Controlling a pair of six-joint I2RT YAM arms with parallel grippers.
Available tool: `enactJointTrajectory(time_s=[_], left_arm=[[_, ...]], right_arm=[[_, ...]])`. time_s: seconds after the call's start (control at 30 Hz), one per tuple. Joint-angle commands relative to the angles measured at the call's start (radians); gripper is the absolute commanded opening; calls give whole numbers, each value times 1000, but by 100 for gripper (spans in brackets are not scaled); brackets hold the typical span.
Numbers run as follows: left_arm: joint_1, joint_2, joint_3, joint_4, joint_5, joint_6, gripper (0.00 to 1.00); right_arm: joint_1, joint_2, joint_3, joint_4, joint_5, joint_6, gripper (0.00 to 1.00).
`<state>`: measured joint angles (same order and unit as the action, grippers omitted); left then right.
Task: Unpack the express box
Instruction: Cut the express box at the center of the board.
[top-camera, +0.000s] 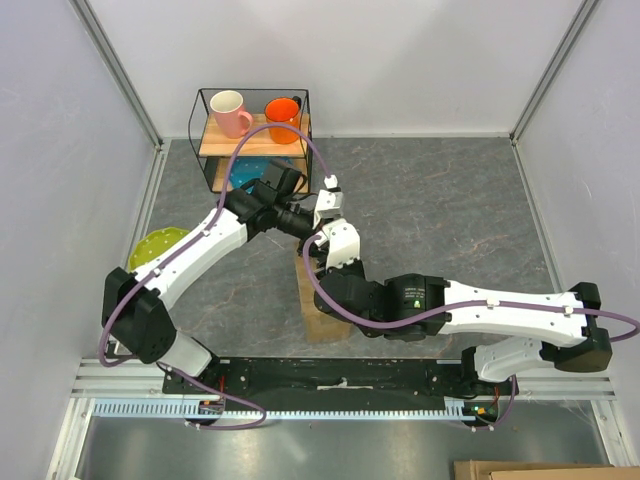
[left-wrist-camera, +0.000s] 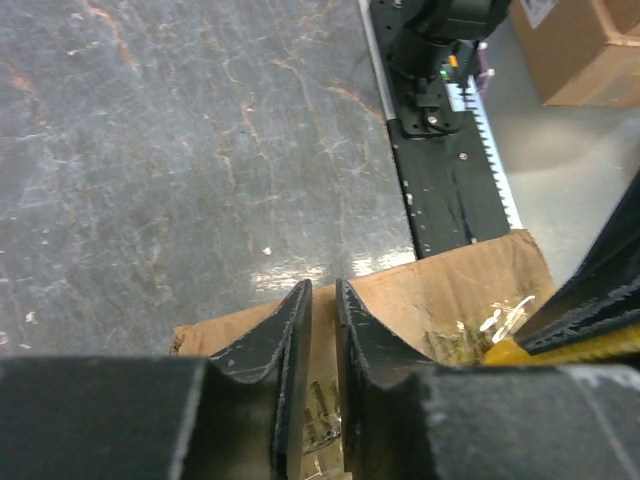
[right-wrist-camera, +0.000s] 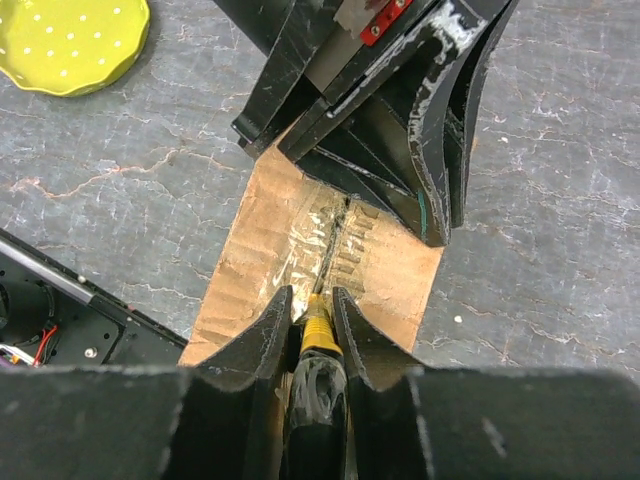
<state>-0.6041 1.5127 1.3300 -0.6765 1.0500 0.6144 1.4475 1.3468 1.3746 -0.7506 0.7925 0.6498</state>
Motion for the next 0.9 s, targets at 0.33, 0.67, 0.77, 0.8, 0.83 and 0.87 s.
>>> enactJointTrajectory(time_s=[0.33,0.67,0.77,0.8,0.83,0.87], left_arm=[[6,-78,-202,172,-510,-180,10],[7,-118,-311,227,-561,-159,9],[6,-123,-336,239,-579,-156,9],[6,-123,-342,242,-581,-157,9],[7,-126,-344,244,-581,-156,9],[7,-129,-348,247,-581,-153,9]], right_arm=[[2,-35,-3,-67,-59,51,0],[17,-130,-46,-70,-159,31,0],[20,-149,-51,-81,-202,30,0],[22,-149,-49,-93,-210,30,0],[24,-147,-48,-102,-214,27,0],[25,-147,-42,-110,-223,22,0]])
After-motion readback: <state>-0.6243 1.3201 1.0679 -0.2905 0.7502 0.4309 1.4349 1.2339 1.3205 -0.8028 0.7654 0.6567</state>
